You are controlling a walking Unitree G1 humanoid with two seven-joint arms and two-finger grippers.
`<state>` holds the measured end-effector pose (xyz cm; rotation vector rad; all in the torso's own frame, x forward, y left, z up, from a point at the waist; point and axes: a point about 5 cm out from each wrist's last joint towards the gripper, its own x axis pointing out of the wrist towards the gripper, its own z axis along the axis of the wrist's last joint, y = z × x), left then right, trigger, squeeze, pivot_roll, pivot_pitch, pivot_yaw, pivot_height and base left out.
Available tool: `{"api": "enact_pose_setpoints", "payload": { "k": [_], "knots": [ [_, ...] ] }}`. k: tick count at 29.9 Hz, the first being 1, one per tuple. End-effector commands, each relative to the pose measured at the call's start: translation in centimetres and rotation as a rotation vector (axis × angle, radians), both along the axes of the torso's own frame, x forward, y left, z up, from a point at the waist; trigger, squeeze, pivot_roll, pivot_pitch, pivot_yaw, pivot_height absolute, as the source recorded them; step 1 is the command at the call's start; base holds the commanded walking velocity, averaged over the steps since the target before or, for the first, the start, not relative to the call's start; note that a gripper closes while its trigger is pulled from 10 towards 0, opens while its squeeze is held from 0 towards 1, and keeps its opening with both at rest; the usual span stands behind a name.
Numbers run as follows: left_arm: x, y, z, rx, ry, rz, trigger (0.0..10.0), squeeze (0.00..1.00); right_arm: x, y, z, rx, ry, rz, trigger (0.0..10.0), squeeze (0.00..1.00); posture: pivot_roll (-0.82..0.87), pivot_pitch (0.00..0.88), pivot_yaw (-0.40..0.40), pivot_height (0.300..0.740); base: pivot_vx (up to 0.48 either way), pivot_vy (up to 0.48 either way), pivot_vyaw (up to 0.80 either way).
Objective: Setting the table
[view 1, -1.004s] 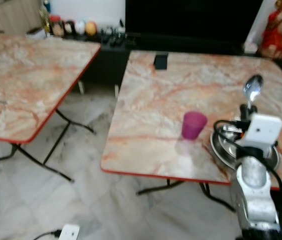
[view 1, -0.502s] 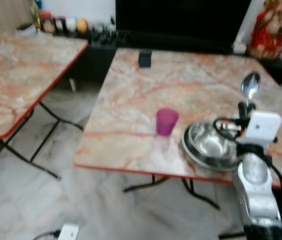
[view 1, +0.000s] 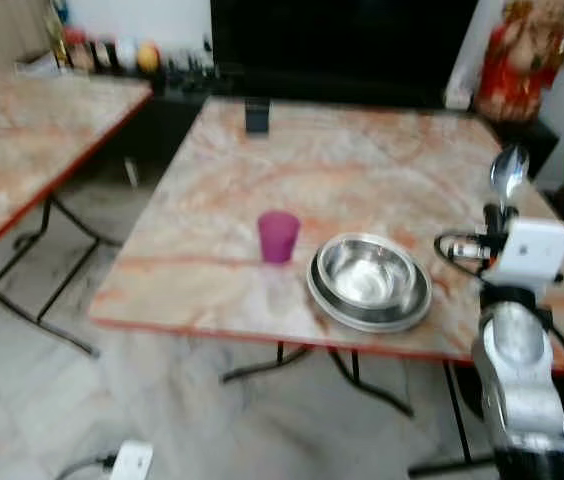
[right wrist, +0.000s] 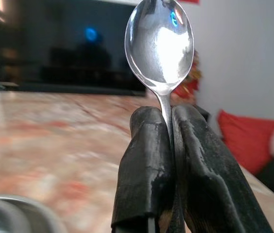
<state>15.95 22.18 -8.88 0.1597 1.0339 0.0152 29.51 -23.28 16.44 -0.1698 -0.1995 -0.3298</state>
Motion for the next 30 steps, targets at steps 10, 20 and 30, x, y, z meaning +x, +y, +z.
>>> {"api": "enact_pose_setpoints", "payload": {
  "k": [10,20,30],
  "knots": [
    [-0.6,0.3,-0.2,-0.01,0.019,0.021,10.0,0.0,2.9,-1.5,-0.1,0.019,0.188,0.01,10.0,0.0,0.04,0.0,-0.035,0.707,0.0,0.0,0.0],
    [0.2,-0.2,0.0,-0.023,0.011,0.017,10.0,0.0,5.2,-1.7,-2.4,0.136,0.416,-0.01,10.0,0.0,0.04,0.0,-0.034,0.707,0.0,0.0,0.0],
    [0.1,0.8,0.2,-0.016,0.014,0.041,10.0,0.0,5.7,-0.7,-4.5,0.198,0.57,0.05,10.0,0.0,0.06,0.0,-0.051,0.707,0.0,0.0,0.0]
  ]
}}
